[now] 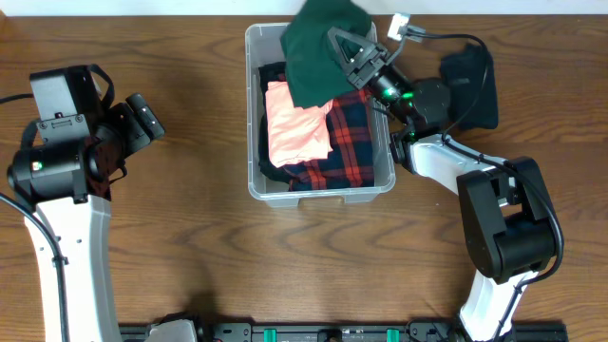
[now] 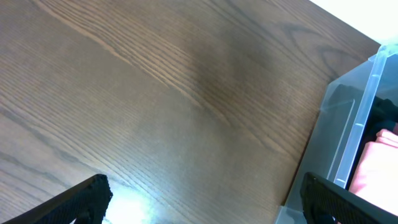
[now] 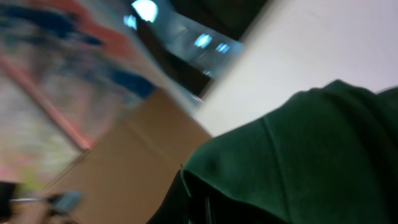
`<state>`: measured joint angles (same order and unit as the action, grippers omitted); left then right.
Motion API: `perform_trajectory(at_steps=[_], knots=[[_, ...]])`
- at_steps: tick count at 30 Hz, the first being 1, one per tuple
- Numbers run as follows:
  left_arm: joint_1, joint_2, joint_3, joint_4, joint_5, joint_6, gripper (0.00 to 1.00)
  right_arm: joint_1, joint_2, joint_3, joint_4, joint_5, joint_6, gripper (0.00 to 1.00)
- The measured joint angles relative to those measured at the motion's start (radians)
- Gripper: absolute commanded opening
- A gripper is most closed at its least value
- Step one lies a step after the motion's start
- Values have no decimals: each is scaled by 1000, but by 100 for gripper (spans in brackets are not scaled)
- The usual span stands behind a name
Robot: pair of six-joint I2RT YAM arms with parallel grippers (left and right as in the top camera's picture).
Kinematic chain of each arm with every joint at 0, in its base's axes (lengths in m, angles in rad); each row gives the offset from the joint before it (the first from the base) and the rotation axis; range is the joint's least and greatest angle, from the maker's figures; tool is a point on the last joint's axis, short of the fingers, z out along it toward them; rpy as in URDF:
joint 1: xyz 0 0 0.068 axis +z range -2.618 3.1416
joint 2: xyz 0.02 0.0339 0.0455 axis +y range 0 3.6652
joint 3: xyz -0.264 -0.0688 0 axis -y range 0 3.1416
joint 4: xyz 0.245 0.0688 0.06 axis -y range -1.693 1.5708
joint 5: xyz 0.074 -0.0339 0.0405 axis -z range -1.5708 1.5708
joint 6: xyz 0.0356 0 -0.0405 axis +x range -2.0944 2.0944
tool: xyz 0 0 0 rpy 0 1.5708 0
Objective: Pack container
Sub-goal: 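Lift the green shirt and carry it over the container, then lower the green shirt into the container's top end and release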
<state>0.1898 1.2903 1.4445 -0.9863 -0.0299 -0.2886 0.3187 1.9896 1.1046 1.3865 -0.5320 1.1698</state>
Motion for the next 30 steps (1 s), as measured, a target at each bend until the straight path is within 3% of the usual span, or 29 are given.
perform_trajectory(at_steps=[7, 12, 17, 27, 29, 30], knots=[[0, 0, 0, 0, 0, 0, 98, 35, 0, 61, 69, -40, 159, 1], [0, 0, 0, 0, 0, 0, 98, 84, 0, 73, -91, -59, 148, 1], [0, 0, 0, 0, 0, 0, 98, 82, 0, 72, -333, -30, 20, 1], [0, 0, 0, 0, 0, 0, 98, 36, 0, 75, -657, 122, -289, 1], [0, 0, 0, 0, 0, 0, 98, 32, 0, 75, -678, 127, -325, 6], [0, 0, 0, 0, 0, 0, 98, 32, 0, 75, -684, 128, -346, 17]])
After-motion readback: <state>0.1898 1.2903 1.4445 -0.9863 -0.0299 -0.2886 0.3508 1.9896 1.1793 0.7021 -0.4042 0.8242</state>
